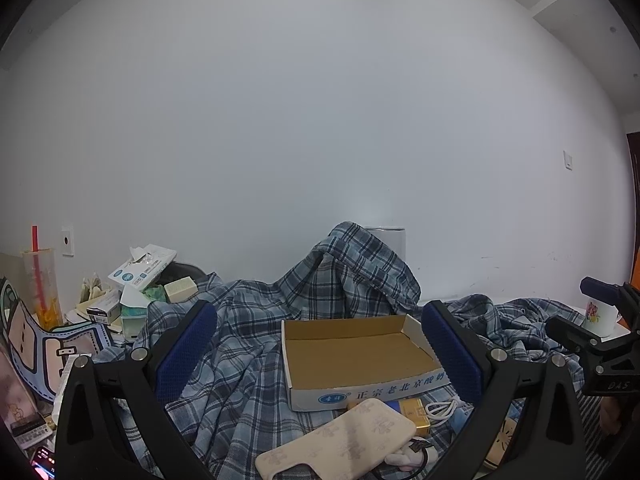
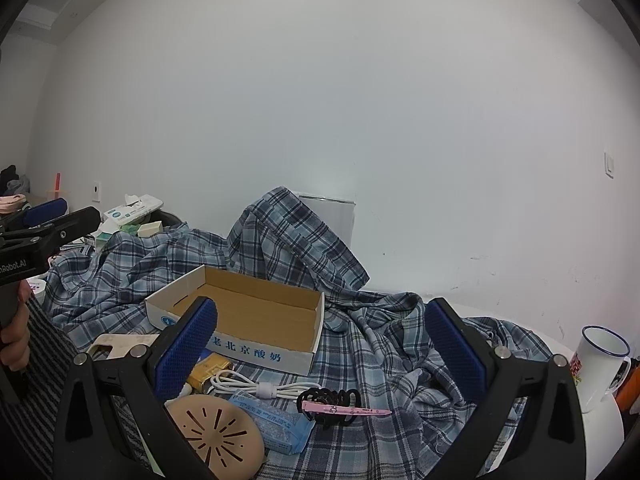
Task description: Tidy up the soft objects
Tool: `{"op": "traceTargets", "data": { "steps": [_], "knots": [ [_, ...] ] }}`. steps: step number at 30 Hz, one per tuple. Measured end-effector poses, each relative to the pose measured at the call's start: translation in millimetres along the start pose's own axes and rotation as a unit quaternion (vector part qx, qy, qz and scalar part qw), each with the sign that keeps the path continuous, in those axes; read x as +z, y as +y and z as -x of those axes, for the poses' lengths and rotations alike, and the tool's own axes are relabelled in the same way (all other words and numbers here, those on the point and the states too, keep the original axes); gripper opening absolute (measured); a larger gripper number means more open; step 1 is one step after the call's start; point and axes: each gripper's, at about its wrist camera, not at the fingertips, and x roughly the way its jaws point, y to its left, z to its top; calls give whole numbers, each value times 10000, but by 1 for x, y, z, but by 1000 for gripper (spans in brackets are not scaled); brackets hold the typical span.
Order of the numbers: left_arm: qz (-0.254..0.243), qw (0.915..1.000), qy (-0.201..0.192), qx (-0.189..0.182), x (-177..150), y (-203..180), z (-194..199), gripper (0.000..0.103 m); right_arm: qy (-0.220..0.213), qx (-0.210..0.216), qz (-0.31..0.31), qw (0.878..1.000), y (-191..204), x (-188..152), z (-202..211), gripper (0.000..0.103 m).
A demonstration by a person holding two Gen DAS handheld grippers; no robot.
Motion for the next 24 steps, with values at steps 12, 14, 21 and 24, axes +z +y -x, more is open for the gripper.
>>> {"op": "traceTargets", "data": {
  "steps": [12,14,21,24],
  "knots": [
    [28,10000,27,0,1,1,0,103,-13,5,0,10000,-1,0,1,103],
    [29,10000,27,1,1,1,0,103,-17,7,-1,10000,-1,0,1,103],
    [23,10000,34,0,1,1,0,103,-12,5,3,10000,-1,0,0,103],
    [22,10000,26,0,0,1,0,103,-12,5,3,10000,-1,-1,1,103]
  ]
}}
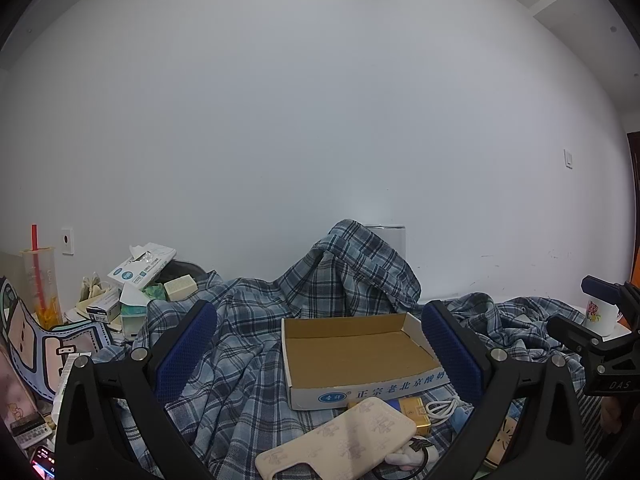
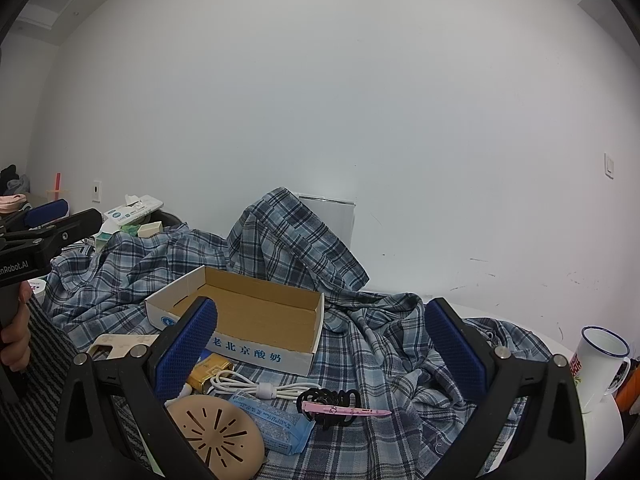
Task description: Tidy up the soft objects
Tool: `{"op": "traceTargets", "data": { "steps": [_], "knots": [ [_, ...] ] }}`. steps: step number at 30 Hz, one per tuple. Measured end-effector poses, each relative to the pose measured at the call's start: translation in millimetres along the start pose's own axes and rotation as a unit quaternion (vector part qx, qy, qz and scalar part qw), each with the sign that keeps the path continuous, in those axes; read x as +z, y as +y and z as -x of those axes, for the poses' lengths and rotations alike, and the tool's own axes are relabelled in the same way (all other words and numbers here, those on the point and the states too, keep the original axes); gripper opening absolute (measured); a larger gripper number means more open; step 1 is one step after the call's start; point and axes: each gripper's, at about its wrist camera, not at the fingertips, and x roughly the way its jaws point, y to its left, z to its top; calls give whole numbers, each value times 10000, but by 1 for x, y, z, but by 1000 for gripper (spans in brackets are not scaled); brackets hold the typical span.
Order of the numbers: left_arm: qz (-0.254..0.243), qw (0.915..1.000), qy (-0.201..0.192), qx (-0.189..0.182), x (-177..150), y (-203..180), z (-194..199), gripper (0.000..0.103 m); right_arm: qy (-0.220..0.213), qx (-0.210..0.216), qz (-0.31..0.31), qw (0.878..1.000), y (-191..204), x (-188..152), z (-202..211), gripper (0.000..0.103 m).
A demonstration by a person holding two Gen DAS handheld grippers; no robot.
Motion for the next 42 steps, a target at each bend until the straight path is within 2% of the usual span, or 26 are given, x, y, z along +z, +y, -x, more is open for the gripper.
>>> {"op": "traceTargets", "data": {
  "steps": [23,28,33,36,40,42],
  "knots": [
    [-36,10000,75,14,0,1,-2,103,-76,-52,-44,9999,-3,-1,3,103],
    [-43,10000,83,15,-1,0,-3,103,74,138,-43,9999,-2,0,-3,103],
    [-45,10000,81,-6,-1,0,-4,103,194,152,-123,9996,-4,-1,-8,103],
    [-38,9998,137,-119,-1,0,-5,103,196,165,-159,9995,-5,-2,-8,103],
    [-282,9990,333,-8,-3,-10,-14,103,92,172,-126,9997,-4,-1,-4,103],
    [-353,9984,426,-69,-4,-13,-17,103,29,182,-93,9998,-2,-1,0,103]
  ]
}}
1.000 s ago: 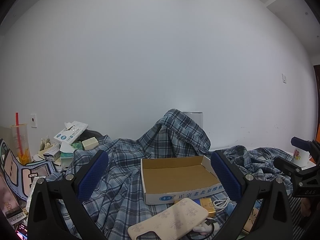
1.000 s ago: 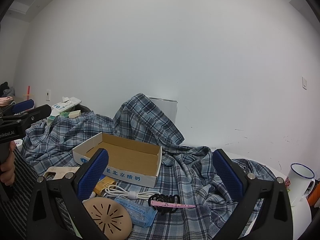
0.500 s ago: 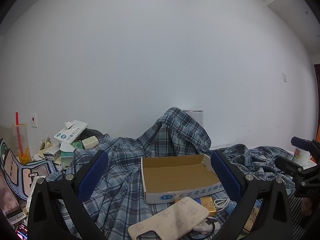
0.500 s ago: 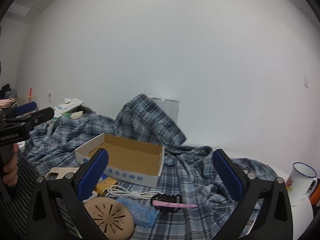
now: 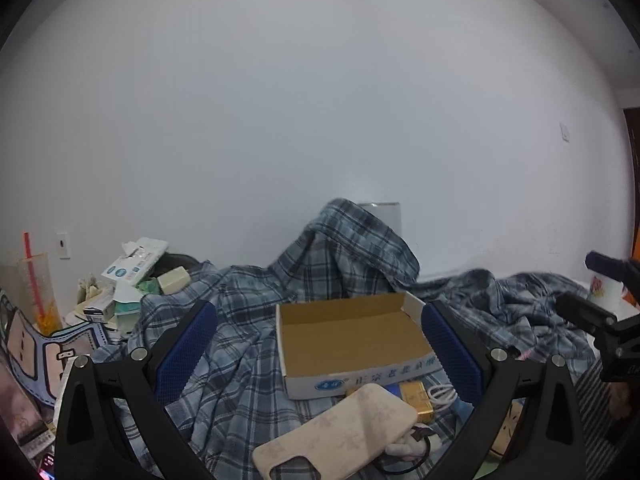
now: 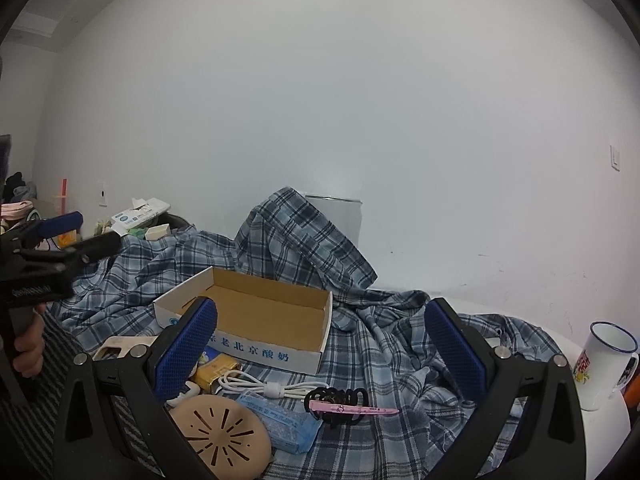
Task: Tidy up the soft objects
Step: 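Grasp the beige round disc with the right tool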
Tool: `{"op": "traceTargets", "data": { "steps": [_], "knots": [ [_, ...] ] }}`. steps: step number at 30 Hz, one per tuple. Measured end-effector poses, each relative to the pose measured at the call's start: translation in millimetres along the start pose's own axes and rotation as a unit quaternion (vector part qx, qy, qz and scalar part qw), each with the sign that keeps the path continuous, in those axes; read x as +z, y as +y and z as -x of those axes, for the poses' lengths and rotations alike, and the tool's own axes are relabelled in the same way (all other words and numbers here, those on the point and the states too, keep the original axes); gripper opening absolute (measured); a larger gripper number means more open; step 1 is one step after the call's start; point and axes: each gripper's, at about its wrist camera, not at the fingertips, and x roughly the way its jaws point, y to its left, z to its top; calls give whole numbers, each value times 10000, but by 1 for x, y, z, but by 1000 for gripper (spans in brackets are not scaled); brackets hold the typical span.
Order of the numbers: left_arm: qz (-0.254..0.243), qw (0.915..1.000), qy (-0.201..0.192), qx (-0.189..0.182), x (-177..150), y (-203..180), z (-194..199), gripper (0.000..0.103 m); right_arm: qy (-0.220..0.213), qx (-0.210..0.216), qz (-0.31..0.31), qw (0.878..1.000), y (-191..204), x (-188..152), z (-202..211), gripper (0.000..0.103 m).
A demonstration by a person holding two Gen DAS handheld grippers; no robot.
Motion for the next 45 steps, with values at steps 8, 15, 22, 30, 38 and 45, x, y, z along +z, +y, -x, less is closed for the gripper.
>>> {"op": "traceTargets", "data": {
  "steps": [8,15,22,30,38,45],
  "knots": [
    [126,9994,255,-183,6,5,1,103,379,379,-174,9984,-4,4,-7,103],
    [213,9948,981,-161,5,-4,11,103,875,535,-416,9939,-12,10,-6,103],
    [240,9945,1024,-36,-2,-15,18,103,1361,1011,-698,9831,-11,11,1,94],
    [356,9936,1068,30,-12,-8,9,103,2269,1523,-429,9610,10,-28,-33,88],
    [151,9940,1077,57,-16,-16,9,103,2831,2029,-345,9367,22,-47,-51,88],
    [314,9921,1217,13,-17,-10,3,103,3464,2195,-599,9101,19,-61,-72,88]
  ]
}}
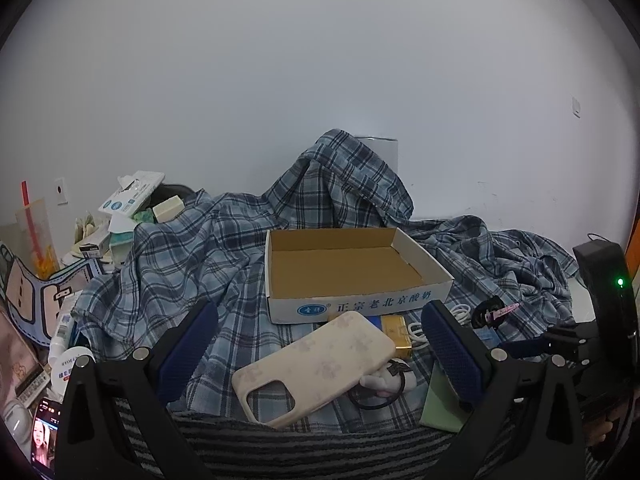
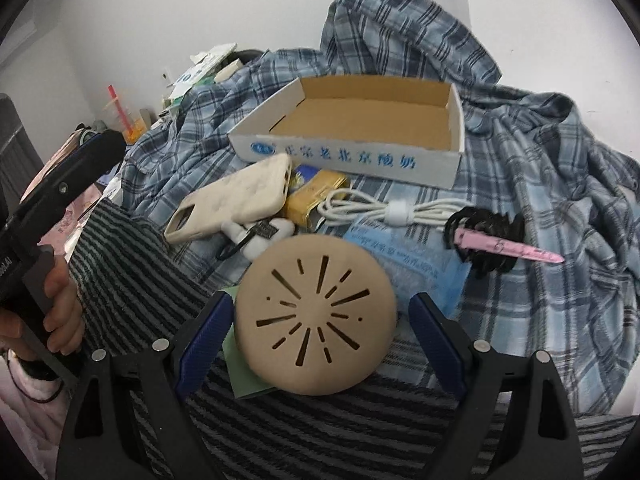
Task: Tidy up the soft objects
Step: 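Grasp the beige round disc with the right tool, then grasp the green foam pad with the left tool while the right tool holds the disc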
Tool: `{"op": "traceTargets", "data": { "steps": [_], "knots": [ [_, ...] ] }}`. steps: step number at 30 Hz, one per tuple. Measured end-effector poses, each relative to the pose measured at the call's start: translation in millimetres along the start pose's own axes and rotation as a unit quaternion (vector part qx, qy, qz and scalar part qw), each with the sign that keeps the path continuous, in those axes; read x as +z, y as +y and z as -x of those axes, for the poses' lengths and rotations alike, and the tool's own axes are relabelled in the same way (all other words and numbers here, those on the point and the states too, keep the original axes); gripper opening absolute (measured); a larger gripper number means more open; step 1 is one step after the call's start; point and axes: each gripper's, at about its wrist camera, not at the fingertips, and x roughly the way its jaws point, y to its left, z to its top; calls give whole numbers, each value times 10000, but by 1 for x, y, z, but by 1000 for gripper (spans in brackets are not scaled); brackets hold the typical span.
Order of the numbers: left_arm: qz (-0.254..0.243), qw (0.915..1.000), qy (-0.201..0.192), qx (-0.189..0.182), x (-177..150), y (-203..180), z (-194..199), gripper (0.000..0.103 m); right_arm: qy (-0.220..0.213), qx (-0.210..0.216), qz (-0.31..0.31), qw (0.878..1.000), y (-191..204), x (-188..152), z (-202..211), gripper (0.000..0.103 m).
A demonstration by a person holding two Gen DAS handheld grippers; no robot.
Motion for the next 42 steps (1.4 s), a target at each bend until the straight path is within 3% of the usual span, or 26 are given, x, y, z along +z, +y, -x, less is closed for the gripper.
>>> {"op": "traceTargets", "data": {
  "steps": [3,4,6,10,15,18,20,24,26,29,37,42],
  "knots": [
    [-40,10000,-14,-12,0,-2,1,103,37,40,137,9999,5,-1,-1,87],
    [-54,10000,-20,-29,0,-3,1,103,44,18,209,9998,8,-1,-1,79],
    [-77,9999,-49,-79,-1,-4,2,103,38,-153,326,9993,12,-2,-2,77],
    [-89,9996,-130,-221,0,-5,6,103,-100,-89,300,9995,8,-2,3,74],
    [-257,9985,-52,-484,1,-11,4,103,-1070,-329,277,9933,4,-2,43,74],
    [-419,9947,458,-823,2,-19,-14,100,-1706,-868,346,9809,2,-4,75,75],
    [-493,9859,1008,-1242,3,-24,-31,91,-1852,-1231,403,9741,-2,-4,88,75],
    [-882,9615,1771,-1908,1,-46,-48,91,-1923,-1602,320,9676,-18,-9,100,75],
    [-1096,9535,1913,-2055,-4,-58,-47,91,-1881,-1605,264,9686,-26,-11,99,75],
    [-1152,9469,2145,-2099,-11,-70,-51,91,-1943,-1570,201,9681,-32,-15,101,75],
    [-1338,9189,2788,-2448,-30,-85,-59,91,-2012,-1539,456,9663,-23,-19,100,76],
    [-1544,9117,2971,-2380,-41,-94,-62,91,-2025,-1558,509,9655,-22,-20,99,76]
  ]
}}
